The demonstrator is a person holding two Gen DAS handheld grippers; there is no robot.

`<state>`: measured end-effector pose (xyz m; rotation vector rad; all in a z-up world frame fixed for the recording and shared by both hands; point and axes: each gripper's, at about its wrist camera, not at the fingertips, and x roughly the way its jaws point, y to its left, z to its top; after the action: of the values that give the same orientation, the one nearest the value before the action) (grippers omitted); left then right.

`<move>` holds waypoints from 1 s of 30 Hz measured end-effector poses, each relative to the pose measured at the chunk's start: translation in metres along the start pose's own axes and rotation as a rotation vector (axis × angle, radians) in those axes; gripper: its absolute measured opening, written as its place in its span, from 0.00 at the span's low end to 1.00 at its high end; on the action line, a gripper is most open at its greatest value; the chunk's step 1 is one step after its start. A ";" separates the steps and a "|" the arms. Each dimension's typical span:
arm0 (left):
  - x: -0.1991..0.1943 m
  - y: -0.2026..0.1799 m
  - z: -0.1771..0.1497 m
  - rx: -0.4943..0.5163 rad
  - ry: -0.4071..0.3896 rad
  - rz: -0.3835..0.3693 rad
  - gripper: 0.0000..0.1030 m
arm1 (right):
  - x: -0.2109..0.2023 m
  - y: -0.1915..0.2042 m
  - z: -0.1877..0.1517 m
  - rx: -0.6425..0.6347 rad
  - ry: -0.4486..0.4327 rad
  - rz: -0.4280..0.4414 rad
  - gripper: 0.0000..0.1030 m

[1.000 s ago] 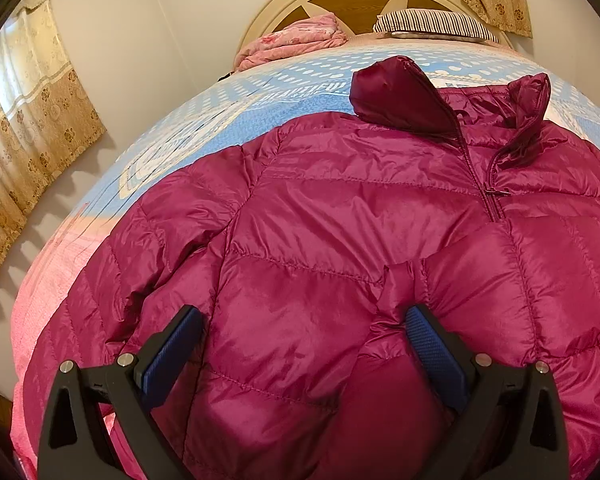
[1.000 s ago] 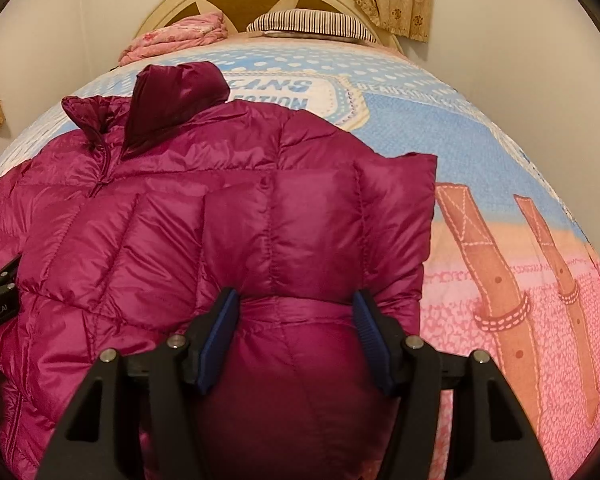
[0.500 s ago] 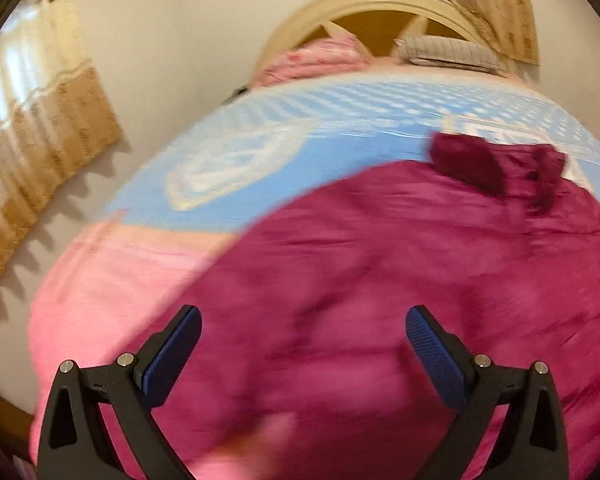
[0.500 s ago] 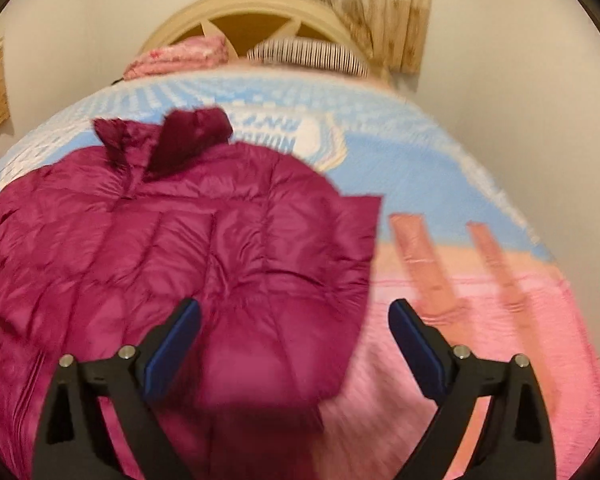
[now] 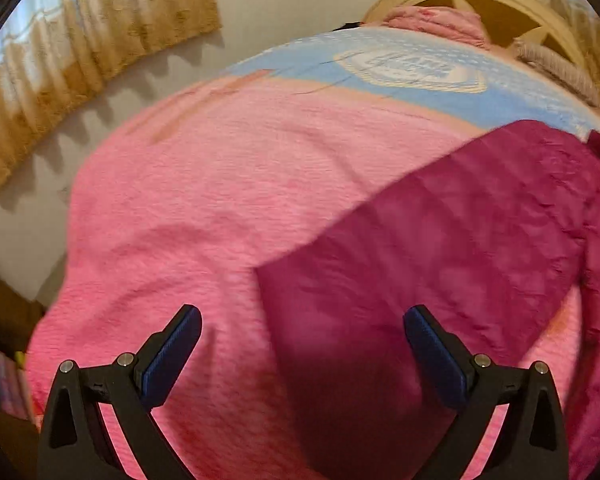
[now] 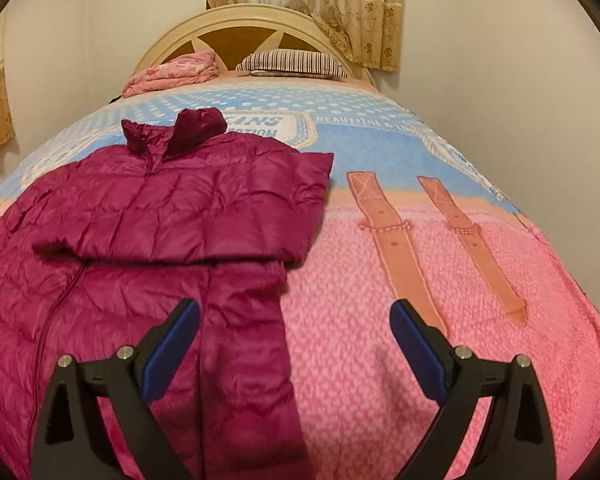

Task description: Fold large clothes

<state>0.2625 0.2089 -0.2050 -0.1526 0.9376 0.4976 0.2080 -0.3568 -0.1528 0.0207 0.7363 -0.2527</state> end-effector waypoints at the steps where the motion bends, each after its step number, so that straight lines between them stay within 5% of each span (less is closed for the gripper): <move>1: -0.001 -0.006 -0.002 0.002 0.006 -0.025 0.99 | -0.002 0.001 -0.002 -0.004 -0.003 -0.005 0.95; 3: 0.003 -0.020 0.001 0.005 0.027 -0.061 0.94 | -0.007 -0.001 -0.001 -0.006 -0.014 -0.011 0.95; 4: 0.005 -0.024 0.002 0.009 0.036 -0.070 0.77 | -0.010 -0.003 -0.001 -0.003 -0.020 -0.014 0.95; 6: 0.002 -0.032 0.002 0.033 0.016 -0.079 0.60 | -0.014 -0.009 0.000 0.008 -0.030 -0.024 0.95; 7: 0.000 -0.038 0.004 0.053 0.006 -0.084 0.38 | -0.016 -0.013 0.000 0.016 -0.034 -0.031 0.95; 10: -0.008 -0.041 0.010 0.083 -0.013 -0.107 0.17 | -0.018 -0.024 -0.003 0.040 -0.046 -0.044 0.95; 16: -0.046 -0.035 0.041 0.107 -0.176 -0.018 0.14 | -0.012 -0.042 -0.005 0.061 -0.031 -0.094 0.95; 21: -0.091 -0.067 0.071 0.190 -0.339 0.035 0.12 | -0.017 -0.062 -0.003 0.090 -0.052 -0.123 0.95; 30: -0.164 -0.195 0.062 0.366 -0.474 -0.095 0.11 | -0.022 -0.092 -0.001 0.128 -0.063 -0.143 0.95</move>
<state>0.3199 0.0026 -0.0538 0.2443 0.5388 0.2495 0.1699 -0.4414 -0.1319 0.0810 0.6592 -0.4349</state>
